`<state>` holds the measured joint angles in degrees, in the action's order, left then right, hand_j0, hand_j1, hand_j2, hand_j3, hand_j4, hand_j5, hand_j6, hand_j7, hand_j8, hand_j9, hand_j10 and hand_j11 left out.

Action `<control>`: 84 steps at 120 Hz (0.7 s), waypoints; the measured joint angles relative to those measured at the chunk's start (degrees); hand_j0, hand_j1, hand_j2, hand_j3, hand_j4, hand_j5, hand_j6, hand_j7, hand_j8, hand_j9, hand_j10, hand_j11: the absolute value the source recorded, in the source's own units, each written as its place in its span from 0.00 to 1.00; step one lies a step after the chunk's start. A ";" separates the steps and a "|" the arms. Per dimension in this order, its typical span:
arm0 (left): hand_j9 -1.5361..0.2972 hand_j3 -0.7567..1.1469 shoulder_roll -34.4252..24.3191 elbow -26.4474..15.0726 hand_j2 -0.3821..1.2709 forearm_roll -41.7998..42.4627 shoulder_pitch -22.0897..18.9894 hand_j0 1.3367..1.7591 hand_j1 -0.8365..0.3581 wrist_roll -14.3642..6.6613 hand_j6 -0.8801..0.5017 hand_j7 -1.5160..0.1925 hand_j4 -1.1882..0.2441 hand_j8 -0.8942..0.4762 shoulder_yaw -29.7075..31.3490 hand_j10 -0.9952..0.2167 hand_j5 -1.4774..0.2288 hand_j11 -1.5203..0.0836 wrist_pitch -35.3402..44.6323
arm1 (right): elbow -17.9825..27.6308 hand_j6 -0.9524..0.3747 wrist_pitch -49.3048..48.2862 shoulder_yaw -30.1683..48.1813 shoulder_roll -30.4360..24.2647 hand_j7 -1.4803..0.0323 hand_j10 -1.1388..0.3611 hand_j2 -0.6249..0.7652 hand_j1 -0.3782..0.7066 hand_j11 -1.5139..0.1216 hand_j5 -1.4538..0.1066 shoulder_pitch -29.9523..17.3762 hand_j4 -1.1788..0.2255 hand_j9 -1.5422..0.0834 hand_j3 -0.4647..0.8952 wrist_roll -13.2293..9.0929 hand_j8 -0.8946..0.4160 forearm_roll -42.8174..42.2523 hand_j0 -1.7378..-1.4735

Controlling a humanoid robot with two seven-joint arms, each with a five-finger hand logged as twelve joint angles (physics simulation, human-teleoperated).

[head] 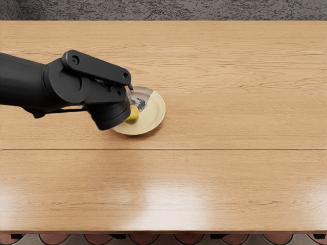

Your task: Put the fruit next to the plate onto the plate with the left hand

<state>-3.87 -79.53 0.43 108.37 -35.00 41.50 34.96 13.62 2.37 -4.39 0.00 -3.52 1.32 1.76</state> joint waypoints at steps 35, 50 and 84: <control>0.61 0.40 -15.70 -0.49 0.32 -1.65 -2.61 0.76 0.69 0.00 0.43 0.64 0.61 0.44 -5.46 0.56 0.62 0.69 0.03 | 0.00 0.69 0.00 0.00 0.00 0.95 0.73 0.44 0.07 0.90 0.90 0.00 0.81 0.92 0.34 0.00 0.65 0.00 0.30; 0.63 0.40 -29.24 -3.46 0.29 -6.15 -9.86 0.76 0.71 0.00 0.44 0.67 0.63 0.46 -13.87 0.59 0.65 0.72 -2.36 | 0.00 0.69 -0.01 0.00 0.00 0.95 0.73 0.44 0.07 0.90 0.90 0.00 0.81 0.92 0.34 0.00 0.65 0.00 0.30; 0.65 0.40 -46.46 -6.41 0.27 -15.41 -21.65 0.76 0.74 8.16 0.45 0.69 0.65 0.47 -31.63 0.61 0.67 0.74 -27.59 | 0.00 0.69 0.00 0.00 0.00 0.95 0.73 0.44 0.07 0.90 0.90 0.00 0.81 0.92 0.34 0.00 0.65 0.00 0.30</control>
<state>-50.33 -85.94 -14.98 86.72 -26.83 9.87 7.38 13.62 2.37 -4.39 0.00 -3.51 1.32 1.76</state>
